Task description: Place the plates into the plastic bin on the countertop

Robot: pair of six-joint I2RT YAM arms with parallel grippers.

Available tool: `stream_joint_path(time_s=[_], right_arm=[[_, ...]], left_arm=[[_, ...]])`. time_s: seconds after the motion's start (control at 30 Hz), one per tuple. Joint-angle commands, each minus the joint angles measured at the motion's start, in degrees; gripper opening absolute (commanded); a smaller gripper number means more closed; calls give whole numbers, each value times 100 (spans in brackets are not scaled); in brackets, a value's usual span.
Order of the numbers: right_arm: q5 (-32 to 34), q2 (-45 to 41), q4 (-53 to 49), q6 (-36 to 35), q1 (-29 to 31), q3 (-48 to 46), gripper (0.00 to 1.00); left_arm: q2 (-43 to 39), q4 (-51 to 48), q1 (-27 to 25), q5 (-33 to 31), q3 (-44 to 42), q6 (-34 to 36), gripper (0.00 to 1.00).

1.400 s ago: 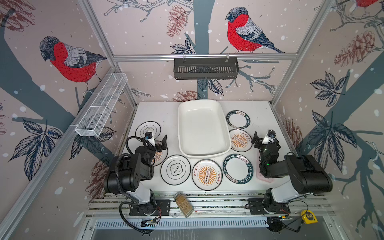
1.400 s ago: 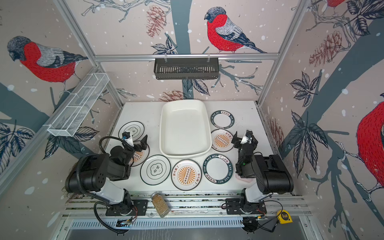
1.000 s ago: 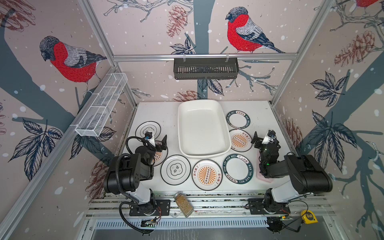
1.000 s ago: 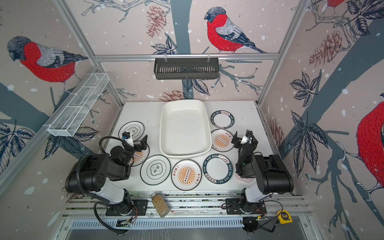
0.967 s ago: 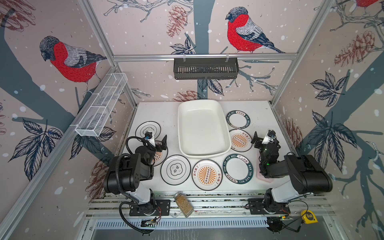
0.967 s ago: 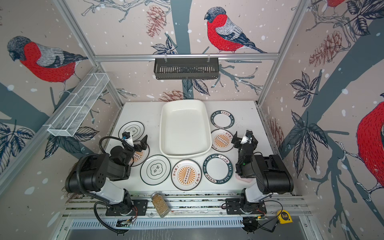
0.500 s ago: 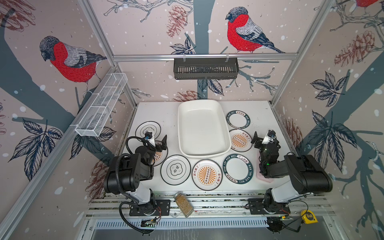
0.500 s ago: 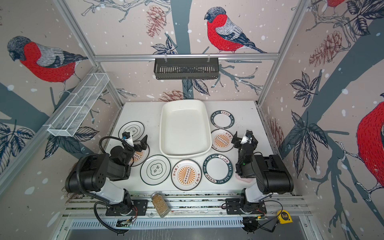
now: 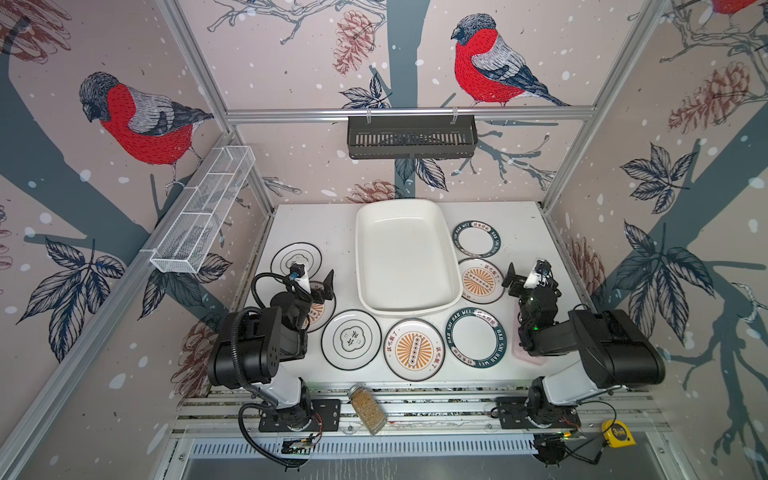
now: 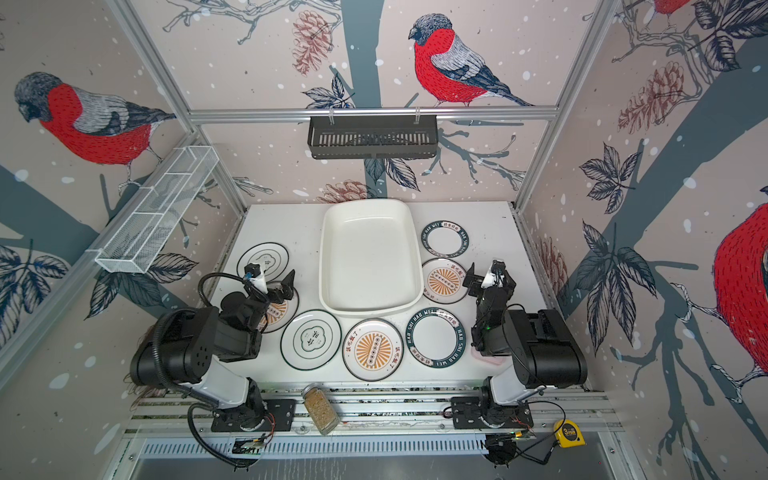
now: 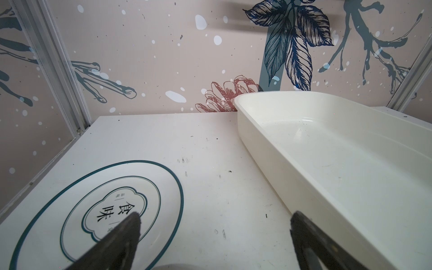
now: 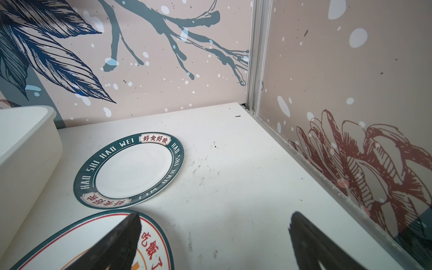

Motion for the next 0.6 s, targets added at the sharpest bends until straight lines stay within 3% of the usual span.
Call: stream_joint_path(time_s=[0.0, 0.43, 0.57], right_arm=[[46, 2, 96, -71, -1, 9, 99], [42, 3, 94, -71, -4, 10, 99], [41, 2, 93, -73, -4, 9, 99]], left_arm=[[-15, 77, 3, 44, 21, 42, 99], [-23, 108, -8, 38, -1, 31, 99], [-77, 802, -10, -177, -386, -28, 99]])
